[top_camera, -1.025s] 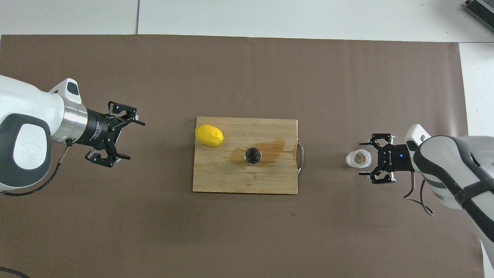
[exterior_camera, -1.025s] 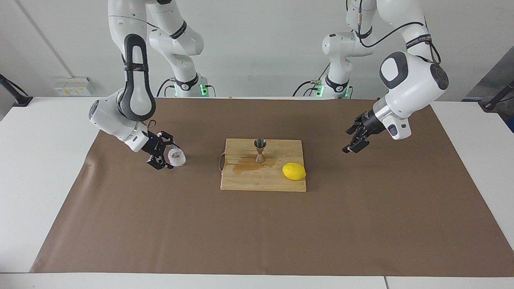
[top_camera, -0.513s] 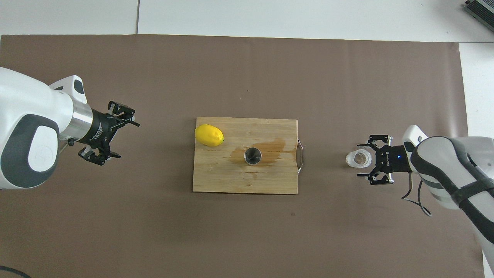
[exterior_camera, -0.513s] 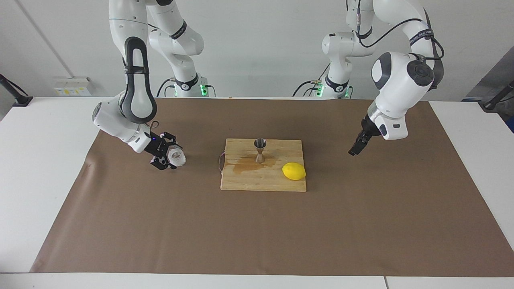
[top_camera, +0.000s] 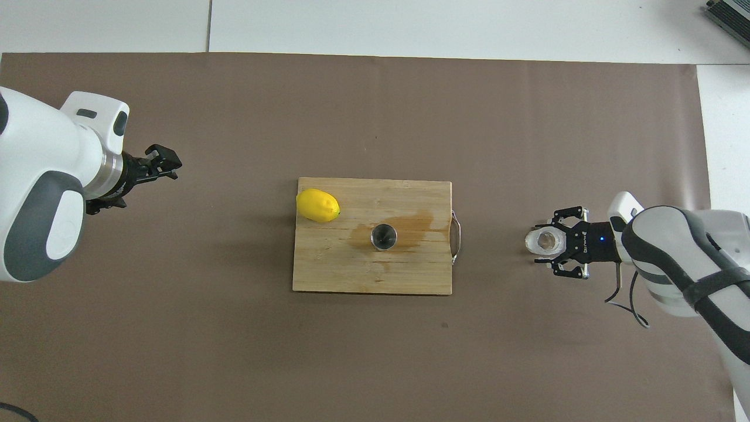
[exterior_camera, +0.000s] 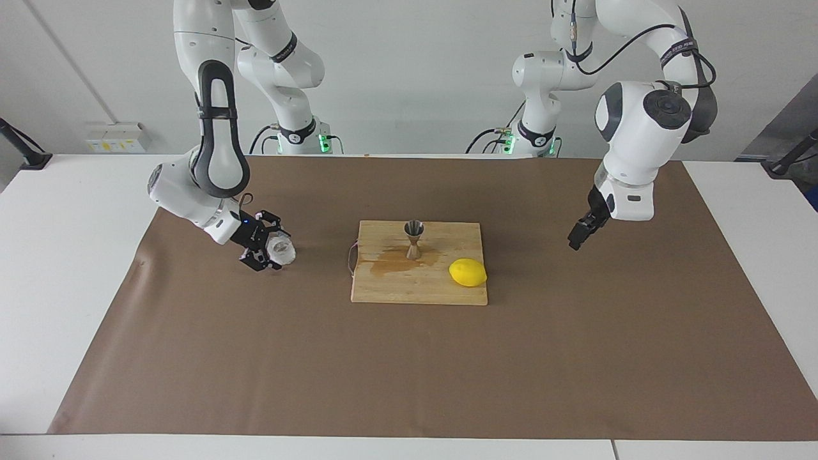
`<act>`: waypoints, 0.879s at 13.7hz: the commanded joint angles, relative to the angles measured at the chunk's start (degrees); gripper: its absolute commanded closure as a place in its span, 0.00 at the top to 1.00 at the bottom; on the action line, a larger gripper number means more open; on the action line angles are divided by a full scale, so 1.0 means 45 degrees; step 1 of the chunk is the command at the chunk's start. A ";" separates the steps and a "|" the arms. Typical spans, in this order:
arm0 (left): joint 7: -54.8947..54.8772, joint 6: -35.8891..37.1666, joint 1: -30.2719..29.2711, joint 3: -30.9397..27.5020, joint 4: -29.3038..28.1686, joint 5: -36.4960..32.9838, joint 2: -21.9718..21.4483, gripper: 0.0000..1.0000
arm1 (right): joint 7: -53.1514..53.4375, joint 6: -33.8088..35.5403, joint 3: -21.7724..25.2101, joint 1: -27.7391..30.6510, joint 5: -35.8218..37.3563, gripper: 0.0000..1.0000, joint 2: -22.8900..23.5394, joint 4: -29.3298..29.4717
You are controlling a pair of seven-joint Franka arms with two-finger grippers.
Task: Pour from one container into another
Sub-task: 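Close the right gripper on the glass while the left gripper returns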
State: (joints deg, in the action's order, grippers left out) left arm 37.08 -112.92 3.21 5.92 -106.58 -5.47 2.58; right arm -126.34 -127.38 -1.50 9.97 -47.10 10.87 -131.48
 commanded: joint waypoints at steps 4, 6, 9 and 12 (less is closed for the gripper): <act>-0.3101 0.0171 -0.0673 -0.0008 0.1593 -0.0151 0.0129 1.00 | -0.0226 -0.0073 -0.0037 -0.0027 -0.0451 0.49 0.0006 -0.0059; -0.4171 0.0346 -0.0732 -0.0027 0.1906 -0.0151 0.0032 1.00 | 0.0066 -0.0073 -0.0115 -0.0027 -0.0471 0.40 -0.0014 -0.0001; -0.6903 0.0852 -0.0771 -0.0047 0.2589 -0.0132 0.0051 1.00 | 0.0573 -0.0112 -0.0194 -0.0183 -0.0490 0.25 -0.0111 0.0117; -0.8159 0.2217 -0.0791 -0.0086 0.3351 0.0024 0.0070 1.00 | 0.1003 -0.0131 -0.0310 -0.0319 -0.0490 0.20 -0.0267 0.0409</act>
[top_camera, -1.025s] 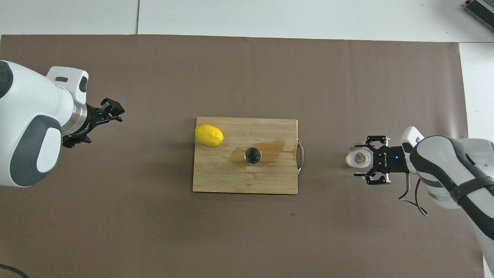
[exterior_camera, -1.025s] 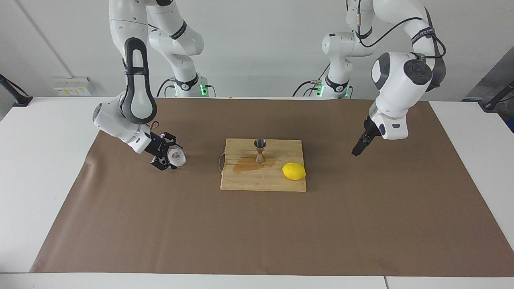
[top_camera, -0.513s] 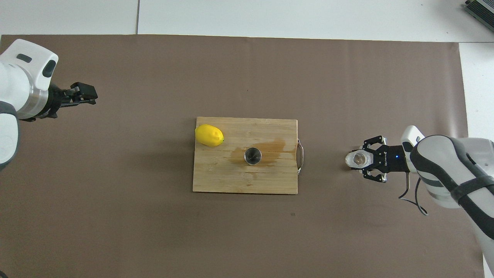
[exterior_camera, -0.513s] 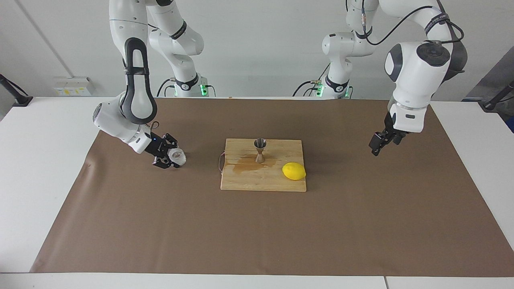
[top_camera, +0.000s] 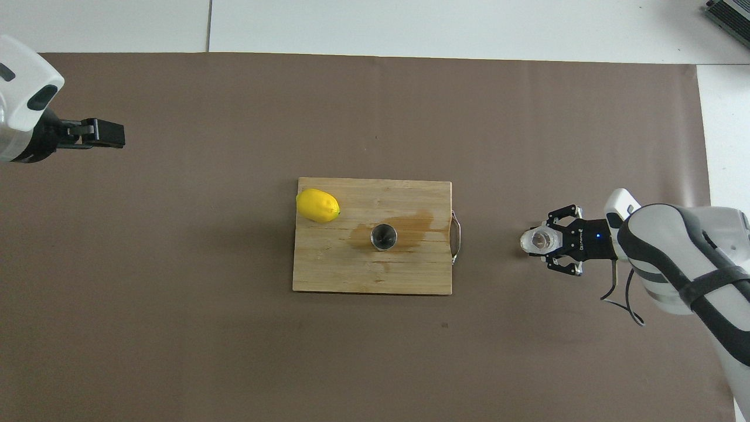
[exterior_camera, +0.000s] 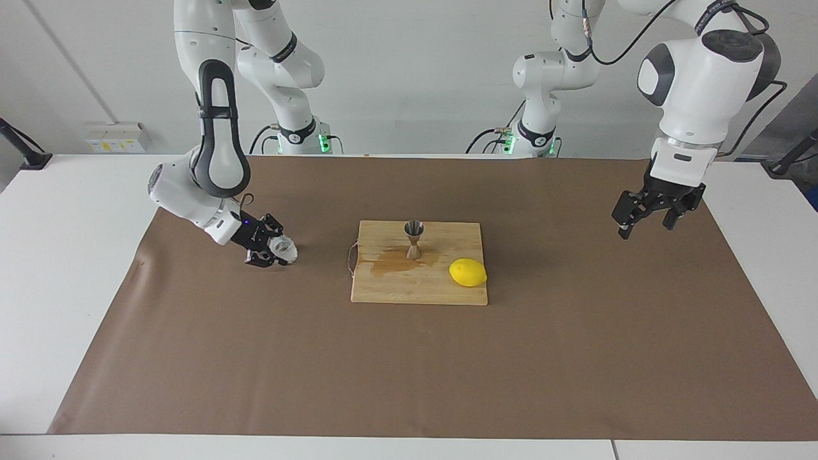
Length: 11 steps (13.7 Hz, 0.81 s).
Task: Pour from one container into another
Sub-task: 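Close the right gripper on the glass while the left gripper returns, then lift the glass with the right gripper and carry it over the cup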
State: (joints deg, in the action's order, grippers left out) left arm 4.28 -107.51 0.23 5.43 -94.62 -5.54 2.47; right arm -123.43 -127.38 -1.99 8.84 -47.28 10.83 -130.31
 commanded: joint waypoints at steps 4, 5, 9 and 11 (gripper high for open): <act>-0.1692 0.3183 -0.0438 0.0024 0.1611 0.0917 0.0115 1.00 | 0.1703 -0.0208 -0.0222 -0.0614 -0.0451 0.20 -0.0824 0.0246; -0.1848 0.3400 -0.0479 0.0024 0.1631 0.1054 0.0076 1.00 | 0.2151 -0.0228 -0.0222 -0.0868 -0.0431 0.20 -0.0941 0.0324; -0.2495 0.3188 -0.0499 0.0121 0.1593 0.0919 0.0057 1.00 | 0.4181 -0.0576 -0.0222 -0.1922 -0.0256 0.20 -0.1293 0.0774; -0.2397 0.3226 -0.0694 0.0044 0.1612 0.1075 0.0018 1.00 | 0.5101 -0.1202 -0.0222 -0.2645 -0.0236 0.20 -0.1314 0.0813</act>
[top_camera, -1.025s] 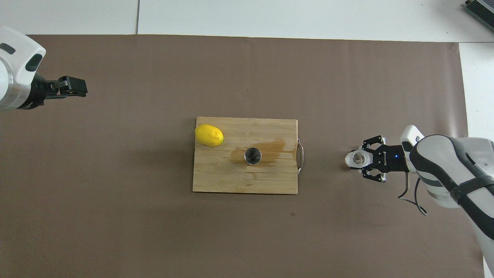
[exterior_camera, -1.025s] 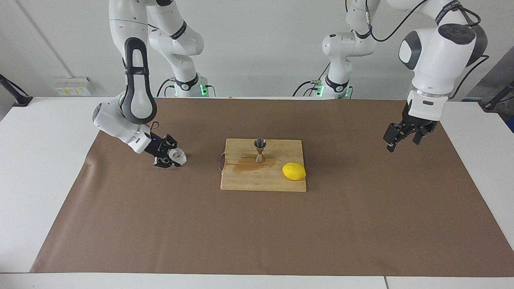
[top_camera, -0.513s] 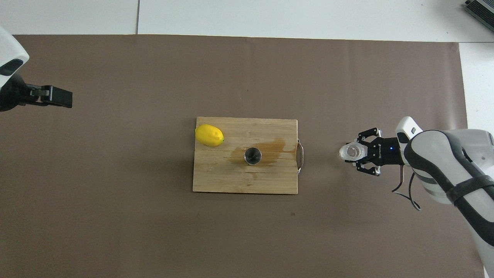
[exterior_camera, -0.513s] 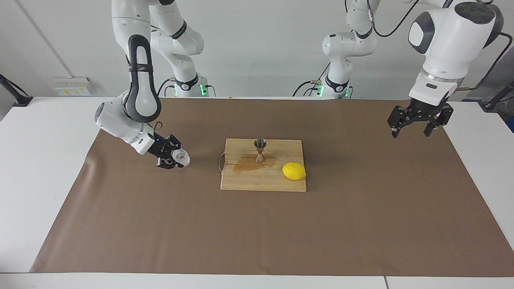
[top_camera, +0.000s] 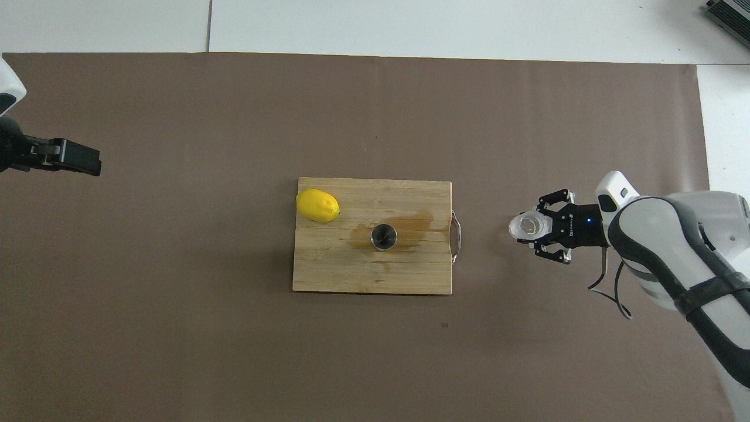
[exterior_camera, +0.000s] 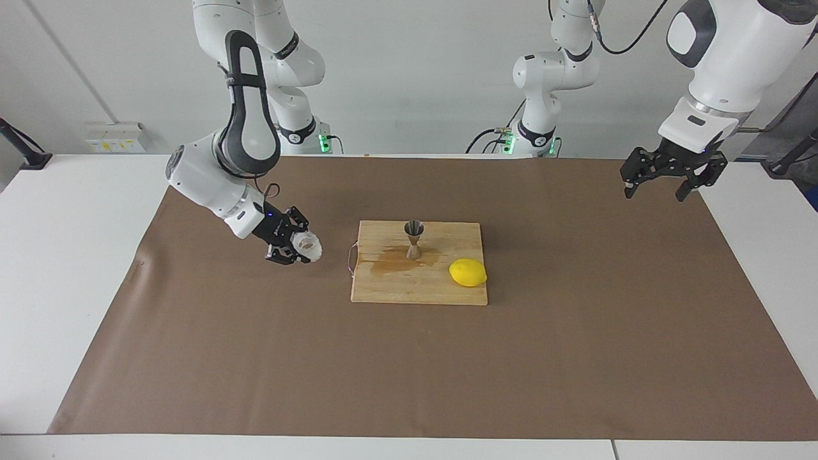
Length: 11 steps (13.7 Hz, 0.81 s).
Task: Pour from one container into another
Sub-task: 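Lift the glass with the right gripper and carry it over the cup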
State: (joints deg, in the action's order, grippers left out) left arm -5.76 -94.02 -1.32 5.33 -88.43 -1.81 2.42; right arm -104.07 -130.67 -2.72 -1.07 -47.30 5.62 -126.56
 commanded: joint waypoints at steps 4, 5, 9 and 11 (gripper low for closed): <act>-0.0145 0.0481 -0.0410 0.0066 0.0199 0.0381 -0.0420 1.00 | 0.2867 -0.0924 -0.0060 -0.1420 0.0663 0.20 -0.0135 0.0505; -0.0203 0.0637 -0.0429 0.0065 0.0141 0.0402 -0.0634 1.00 | 0.3454 -0.0924 -0.0060 -0.1654 0.1208 0.20 -0.0116 0.0720; -0.0321 0.1049 -0.0762 0.0085 -0.0190 0.0421 -0.1259 1.00 | 0.6109 -0.0924 -0.0079 -0.2650 0.3221 0.20 -0.0116 0.1326; -0.0340 0.1049 -0.0762 0.0085 -0.0445 0.0421 -0.1476 1.00 | 0.7534 -0.0944 -0.0079 -0.3236 0.4643 0.20 -0.0058 0.1619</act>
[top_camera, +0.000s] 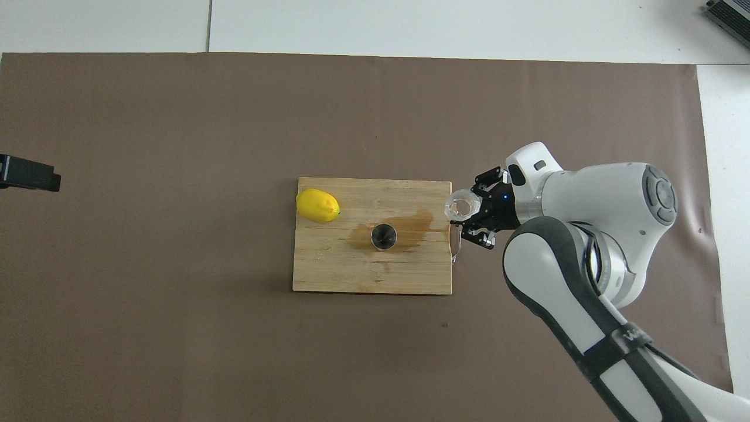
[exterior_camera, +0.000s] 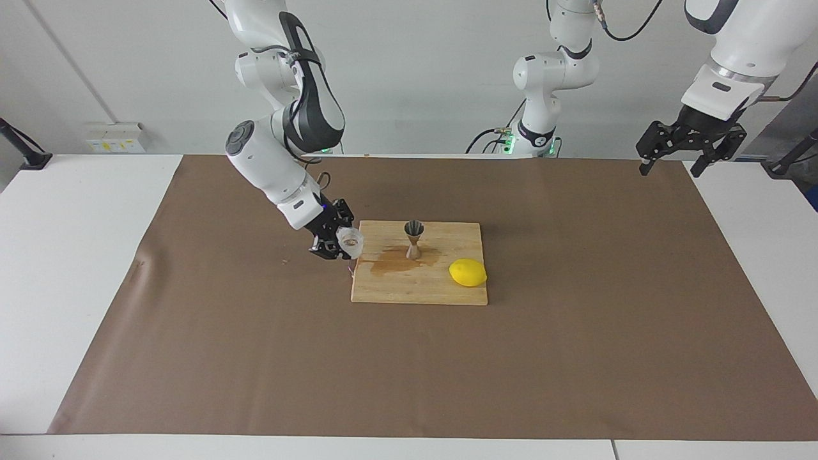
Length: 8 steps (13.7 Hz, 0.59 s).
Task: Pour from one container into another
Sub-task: 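Lift the glass with the right gripper and carry it over the cup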
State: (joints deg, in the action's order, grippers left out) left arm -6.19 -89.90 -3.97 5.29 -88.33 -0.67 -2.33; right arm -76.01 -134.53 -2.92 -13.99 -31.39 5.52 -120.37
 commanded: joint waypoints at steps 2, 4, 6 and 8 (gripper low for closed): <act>-0.0245 0.0290 0.0021 -0.0099 -0.0449 0.0168 -0.0439 1.00 | 0.3014 -0.0065 -0.0035 -0.0969 0.2692 0.20 0.0004 0.0536; -0.0245 0.0310 0.0742 -0.0626 -0.0449 0.0148 -0.0498 1.00 | 0.4325 -0.0085 -0.0035 -0.1440 0.3710 0.20 0.0043 0.0577; -0.0225 0.0271 0.0785 -0.0668 -0.0449 0.0168 -0.0498 1.00 | 0.5284 -0.0066 -0.0035 -0.1752 0.4570 0.20 0.0043 0.0732; -0.0225 0.0213 0.0571 -0.0571 -0.0430 0.0167 -0.0478 1.00 | 0.6435 -0.0065 -0.0035 -0.2162 0.5468 0.20 0.0063 0.0830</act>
State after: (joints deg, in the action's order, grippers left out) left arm -6.42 -89.16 -1.66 3.56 -88.84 -0.52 -2.97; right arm -51.66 -134.56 -3.02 -22.72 -10.46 5.53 -117.65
